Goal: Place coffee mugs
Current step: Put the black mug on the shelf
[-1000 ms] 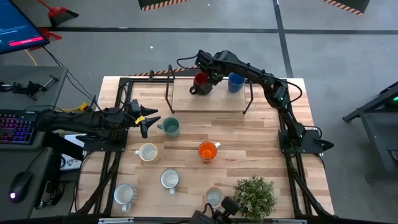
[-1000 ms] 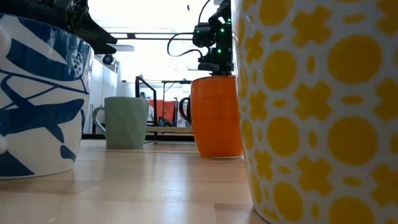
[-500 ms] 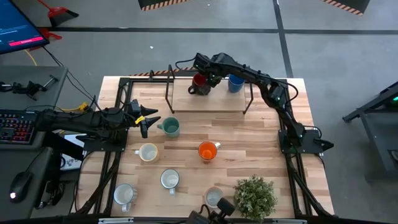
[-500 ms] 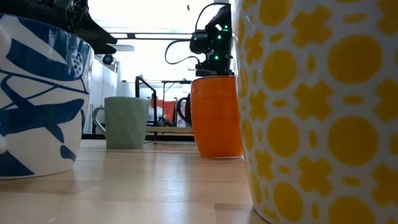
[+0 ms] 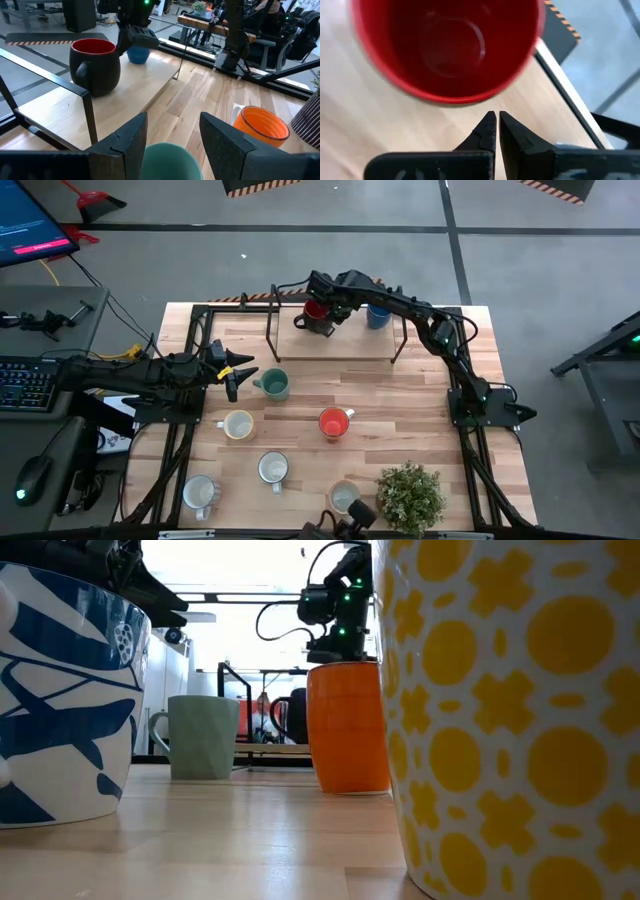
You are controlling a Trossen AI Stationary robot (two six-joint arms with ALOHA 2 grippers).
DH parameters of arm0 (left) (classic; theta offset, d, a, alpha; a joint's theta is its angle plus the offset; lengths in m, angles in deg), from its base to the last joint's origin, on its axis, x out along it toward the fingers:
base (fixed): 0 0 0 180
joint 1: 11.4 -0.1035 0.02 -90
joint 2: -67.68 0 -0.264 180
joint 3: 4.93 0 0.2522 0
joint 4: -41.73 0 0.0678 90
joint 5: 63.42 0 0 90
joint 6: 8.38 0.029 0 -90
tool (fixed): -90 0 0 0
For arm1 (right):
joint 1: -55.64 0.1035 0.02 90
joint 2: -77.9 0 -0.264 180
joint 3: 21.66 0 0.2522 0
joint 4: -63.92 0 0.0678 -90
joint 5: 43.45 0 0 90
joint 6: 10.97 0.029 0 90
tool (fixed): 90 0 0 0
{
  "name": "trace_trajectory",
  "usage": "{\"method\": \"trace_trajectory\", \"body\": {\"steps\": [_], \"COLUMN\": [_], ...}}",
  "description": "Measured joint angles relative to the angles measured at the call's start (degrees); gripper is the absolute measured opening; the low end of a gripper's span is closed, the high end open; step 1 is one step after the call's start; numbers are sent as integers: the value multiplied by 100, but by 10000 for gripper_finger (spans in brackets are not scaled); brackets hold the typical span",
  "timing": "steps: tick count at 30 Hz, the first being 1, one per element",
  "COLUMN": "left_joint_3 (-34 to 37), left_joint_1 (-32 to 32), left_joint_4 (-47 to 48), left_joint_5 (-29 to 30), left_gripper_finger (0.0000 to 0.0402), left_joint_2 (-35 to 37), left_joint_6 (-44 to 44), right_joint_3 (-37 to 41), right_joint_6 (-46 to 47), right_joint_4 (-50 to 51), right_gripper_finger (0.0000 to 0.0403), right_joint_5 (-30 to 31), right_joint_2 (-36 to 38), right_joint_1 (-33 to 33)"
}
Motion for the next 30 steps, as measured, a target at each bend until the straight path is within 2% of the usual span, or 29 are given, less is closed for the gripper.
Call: {"method": "trace_trajectory", "body": {"steps": [9,30], "left_joint_3": [0,0], "left_joint_1": [2,2], "left_joint_4": [0,2], "left_joint_5": [0,0], "left_gripper_finger": [172,172], "left_joint_2": [0,-1], "left_joint_6": [0,0], "right_joint_3": [0,0], "right_joint_6": [243,179], "right_joint_4": [-102,-746], "right_gripper_finger": [0,0], "right_joint_5": [85,-543], "right_joint_2": [4,-13], "right_joint_1": [-94,15]}}
